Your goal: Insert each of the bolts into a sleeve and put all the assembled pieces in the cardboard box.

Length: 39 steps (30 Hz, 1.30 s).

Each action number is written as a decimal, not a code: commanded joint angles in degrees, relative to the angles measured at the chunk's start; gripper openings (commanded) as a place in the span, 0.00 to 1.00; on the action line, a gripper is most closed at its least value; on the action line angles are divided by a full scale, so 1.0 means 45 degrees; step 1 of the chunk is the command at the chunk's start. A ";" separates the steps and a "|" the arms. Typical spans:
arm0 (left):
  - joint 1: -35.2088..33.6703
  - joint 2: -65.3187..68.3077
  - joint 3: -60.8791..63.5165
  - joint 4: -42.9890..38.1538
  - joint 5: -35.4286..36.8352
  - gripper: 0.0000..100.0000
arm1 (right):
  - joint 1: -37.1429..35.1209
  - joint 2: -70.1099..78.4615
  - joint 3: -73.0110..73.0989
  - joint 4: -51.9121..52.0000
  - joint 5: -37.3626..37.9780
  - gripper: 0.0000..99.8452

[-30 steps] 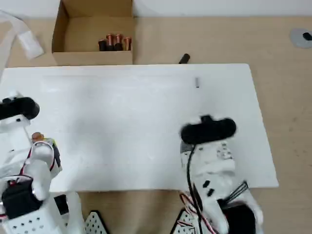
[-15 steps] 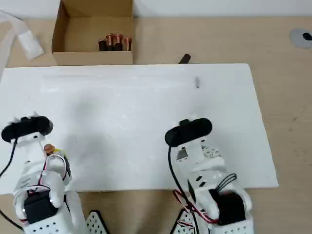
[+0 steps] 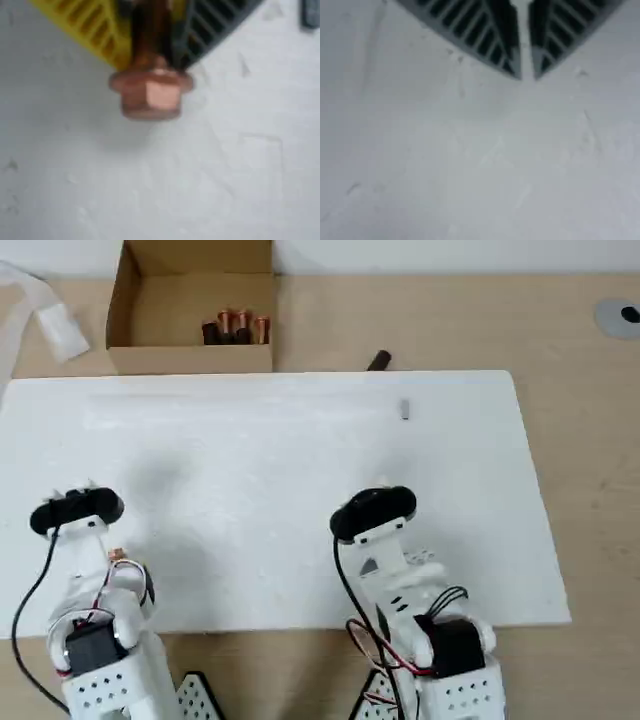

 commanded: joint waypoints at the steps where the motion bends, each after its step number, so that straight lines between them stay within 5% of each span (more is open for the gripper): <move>1: -0.0020 -0.0127 0.0000 -0.0410 -0.0039 0.01 | -0.0029 -0.1416 0.0303 -0.0586 0.0039 0.01; 39: 0.0078 -0.0127 0.0000 -0.0430 -0.0078 0.01 | -0.0049 -0.1416 0.0908 -0.0684 0.0039 0.01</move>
